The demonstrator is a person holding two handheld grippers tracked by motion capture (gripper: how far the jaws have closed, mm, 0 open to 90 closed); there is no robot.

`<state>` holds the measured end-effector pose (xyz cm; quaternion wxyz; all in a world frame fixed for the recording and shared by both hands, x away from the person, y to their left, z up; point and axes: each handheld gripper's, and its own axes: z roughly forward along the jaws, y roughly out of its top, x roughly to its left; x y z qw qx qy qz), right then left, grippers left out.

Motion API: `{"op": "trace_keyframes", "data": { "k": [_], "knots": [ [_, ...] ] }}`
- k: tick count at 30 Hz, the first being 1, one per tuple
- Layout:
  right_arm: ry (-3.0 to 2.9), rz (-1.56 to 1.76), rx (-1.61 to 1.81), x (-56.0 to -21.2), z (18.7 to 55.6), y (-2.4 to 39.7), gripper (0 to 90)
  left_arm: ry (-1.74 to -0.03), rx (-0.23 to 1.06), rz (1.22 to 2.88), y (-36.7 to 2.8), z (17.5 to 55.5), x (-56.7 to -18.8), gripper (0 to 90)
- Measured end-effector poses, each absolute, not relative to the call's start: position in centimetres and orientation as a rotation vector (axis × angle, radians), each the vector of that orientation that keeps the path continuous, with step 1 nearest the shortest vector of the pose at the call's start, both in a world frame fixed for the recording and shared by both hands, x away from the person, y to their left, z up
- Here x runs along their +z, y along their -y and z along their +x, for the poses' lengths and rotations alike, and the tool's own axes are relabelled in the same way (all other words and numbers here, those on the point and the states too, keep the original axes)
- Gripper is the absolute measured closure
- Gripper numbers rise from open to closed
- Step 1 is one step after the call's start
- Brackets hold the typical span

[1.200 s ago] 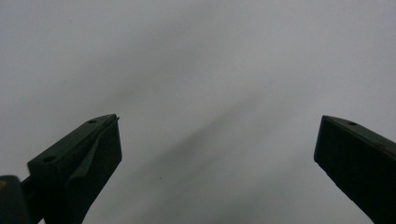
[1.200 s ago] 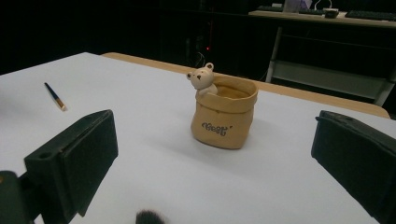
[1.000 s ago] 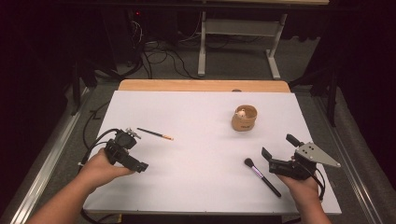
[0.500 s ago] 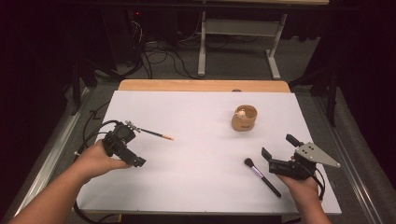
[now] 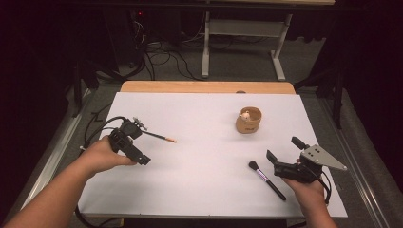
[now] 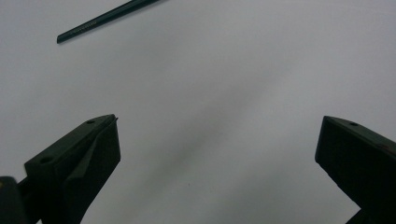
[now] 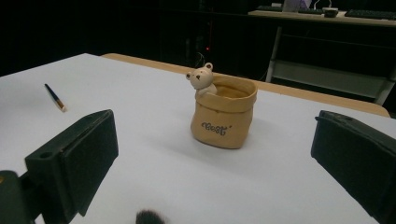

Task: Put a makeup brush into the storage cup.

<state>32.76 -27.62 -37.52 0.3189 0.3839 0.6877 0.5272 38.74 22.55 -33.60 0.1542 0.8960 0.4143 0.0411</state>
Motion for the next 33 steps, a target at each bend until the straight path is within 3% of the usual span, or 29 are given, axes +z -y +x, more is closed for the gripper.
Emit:
{"op": "trace_keyframes", "data": {
  "k": [7,33],
  "knots": [
    [-1.813,1.016,1.386,-37.6,32.8,27.6,2.2,-1.194,0.077,2.571,-22.9,40.1,-34.1,1.8],
    [-1.805,1.016,1.385,-37.5,32.7,27.7,2.2,-1.067,0.145,2.618,-21.8,44.0,-32.6,2.0]
  ]
}}
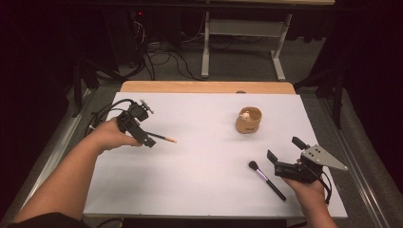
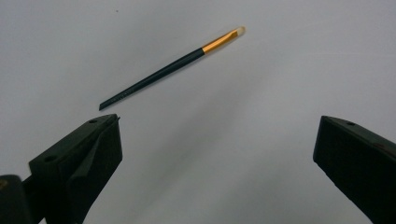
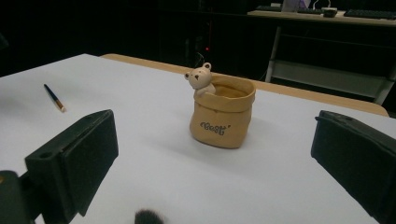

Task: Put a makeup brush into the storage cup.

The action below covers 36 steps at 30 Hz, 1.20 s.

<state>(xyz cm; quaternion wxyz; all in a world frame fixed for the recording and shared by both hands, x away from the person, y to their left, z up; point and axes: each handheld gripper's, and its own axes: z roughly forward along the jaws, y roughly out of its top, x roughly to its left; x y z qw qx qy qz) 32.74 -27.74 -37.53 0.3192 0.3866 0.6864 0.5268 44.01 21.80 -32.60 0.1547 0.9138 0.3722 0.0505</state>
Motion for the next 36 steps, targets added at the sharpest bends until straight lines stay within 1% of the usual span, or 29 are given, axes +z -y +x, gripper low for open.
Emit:
{"op": "trace_keyframes", "data": {
  "k": [3,7,14,18,23,28,36],
  "knots": [
    [-1.808,1.016,1.384,-37.6,32.7,27.7,2.2,-1.055,0.154,2.639,-21.8,44.7,-33.2,2.2],
    [-1.811,1.025,1.383,-37.6,32.8,27.7,2.1,-1.071,0.164,2.641,-21.8,45.6,-34.2,6.2],
    [-1.814,1.020,1.380,-37.7,32.9,27.8,2.2,-1.116,0.114,2.627,-22.2,47.4,-35.6,6.8],
    [-1.809,1.025,1.383,-37.7,32.9,27.9,2.2,-1.117,0.142,2.627,-22.2,48.0,-35.0,6.8],
    [-1.809,1.025,1.381,-37.7,32.9,27.9,2.2,-1.077,0.200,2.668,-21.5,48.3,-33.6,7.6],
    [-1.819,1.023,1.377,-37.8,32.8,27.7,2.2,-1.050,0.200,2.724,-20.7,48.5,-35.1,7.7],
    [-1.824,1.037,1.366,-38.0,33.0,27.8,2.5,-1.015,0.168,2.731,-19.8,49.4,-37.1,7.7]
  ]
}}
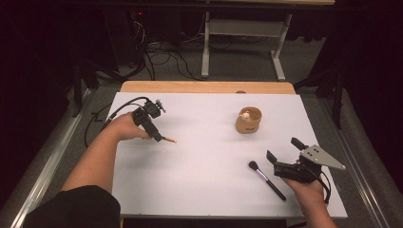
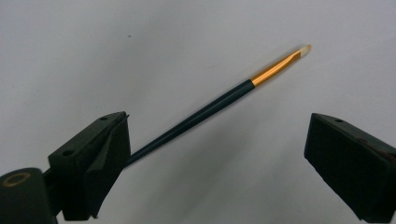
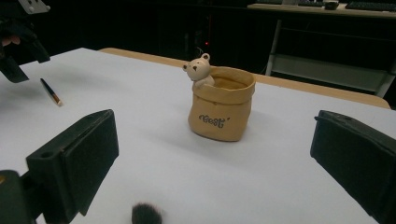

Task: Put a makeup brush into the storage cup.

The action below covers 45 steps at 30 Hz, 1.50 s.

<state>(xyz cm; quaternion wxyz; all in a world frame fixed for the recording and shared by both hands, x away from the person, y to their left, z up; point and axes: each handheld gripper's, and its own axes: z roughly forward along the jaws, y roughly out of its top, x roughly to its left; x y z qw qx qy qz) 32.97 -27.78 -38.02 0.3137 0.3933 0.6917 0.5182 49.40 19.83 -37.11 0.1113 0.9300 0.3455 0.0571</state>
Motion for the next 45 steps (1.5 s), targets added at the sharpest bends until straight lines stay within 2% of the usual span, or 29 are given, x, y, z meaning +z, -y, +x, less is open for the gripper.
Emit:
{"op": "trace_keyframes", "data": {
  "k": [9,16,32,45],
  "knots": [
    [-1.822,1.047,1.367,-38.1,33.0,27.9,2.5,-1.051,0.173,2.728,-20.8,50.1,-38.7,9.4],
    [-1.824,1.048,1.367,-38.2,33.0,27.8,2.5,-1.063,0.157,2.731,-21.3,50.2,-39.7,14.3],
    [-1.817,1.051,1.376,-38.1,32.9,27.9,2.5,-1.047,0.168,2.727,-21.0,50.2,-39.6,27.9],
    [-1.815,1.050,1.378,-38.1,33.0,28.0,2.5,-1.035,0.172,2.730,-21.0,50.1,-39.6,33.8]
  ]
}}
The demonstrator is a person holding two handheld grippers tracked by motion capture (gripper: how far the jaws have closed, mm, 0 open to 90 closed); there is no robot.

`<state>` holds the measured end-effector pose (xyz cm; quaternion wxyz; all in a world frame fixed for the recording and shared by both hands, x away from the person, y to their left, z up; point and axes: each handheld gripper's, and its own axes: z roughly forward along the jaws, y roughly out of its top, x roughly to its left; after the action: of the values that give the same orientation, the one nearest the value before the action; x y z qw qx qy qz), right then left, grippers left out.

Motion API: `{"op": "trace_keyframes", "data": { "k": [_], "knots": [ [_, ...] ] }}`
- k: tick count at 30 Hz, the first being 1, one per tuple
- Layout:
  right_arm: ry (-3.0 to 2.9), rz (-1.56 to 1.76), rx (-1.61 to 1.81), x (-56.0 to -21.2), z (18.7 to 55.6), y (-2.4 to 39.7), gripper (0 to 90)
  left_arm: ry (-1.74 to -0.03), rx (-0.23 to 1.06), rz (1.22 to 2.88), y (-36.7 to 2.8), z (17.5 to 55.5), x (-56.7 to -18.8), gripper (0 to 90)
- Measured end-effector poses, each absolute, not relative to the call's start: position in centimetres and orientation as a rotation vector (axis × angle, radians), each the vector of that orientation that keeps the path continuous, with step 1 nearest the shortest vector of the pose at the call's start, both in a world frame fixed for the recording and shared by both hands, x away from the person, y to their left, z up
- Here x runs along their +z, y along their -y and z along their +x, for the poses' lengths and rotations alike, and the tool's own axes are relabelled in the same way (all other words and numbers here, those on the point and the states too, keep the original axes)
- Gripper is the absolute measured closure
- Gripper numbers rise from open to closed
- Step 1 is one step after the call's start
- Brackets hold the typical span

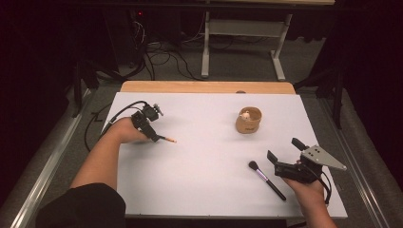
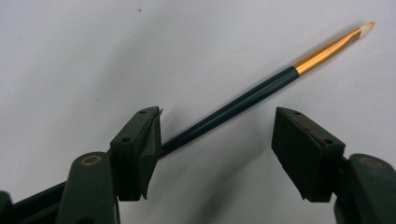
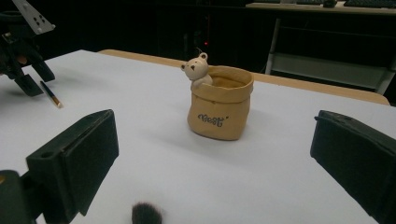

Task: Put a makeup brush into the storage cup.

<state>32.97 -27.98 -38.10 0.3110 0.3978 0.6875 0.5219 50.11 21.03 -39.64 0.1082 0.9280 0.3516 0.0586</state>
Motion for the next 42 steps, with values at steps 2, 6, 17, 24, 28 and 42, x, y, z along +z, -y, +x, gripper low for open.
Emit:
{"op": "trace_keyframes", "data": {
  "k": [2,6,17,24,28,42],
  "knots": [
    [-1.815,1.051,1.379,-38.08,32.93,27.99,2.5,-1.032,0.174,2.731,-20.94,50.05,-39.69,33.9],
    [-1.816,1.052,1.376,-38.05,32.88,27.95,2.5,-1.024,0.177,2.742,-20.73,50.03,-39.74,34.0],
    [-1.816,1.051,1.377,-38.07,32.92,27.97,2.5,-1.042,0.197,2.749,-21.00,50.19,-39.82,36.7],
    [-1.820,1.048,1.375,-38.12,32.99,27.87,2.5,-1.043,0.183,2.753,-20.95,50.35,-40.16,37.3],
    [-1.821,1.046,1.375,-38.12,32.98,27.84,2.5,-1.043,0.177,2.756,-20.97,50.42,-40.17,38.0],
    [-1.822,1.046,1.380,-38.10,32.97,27.84,2.5,-1.056,0.107,2.730,-21.56,50.84,-40.30,39.1]
  ]
}}
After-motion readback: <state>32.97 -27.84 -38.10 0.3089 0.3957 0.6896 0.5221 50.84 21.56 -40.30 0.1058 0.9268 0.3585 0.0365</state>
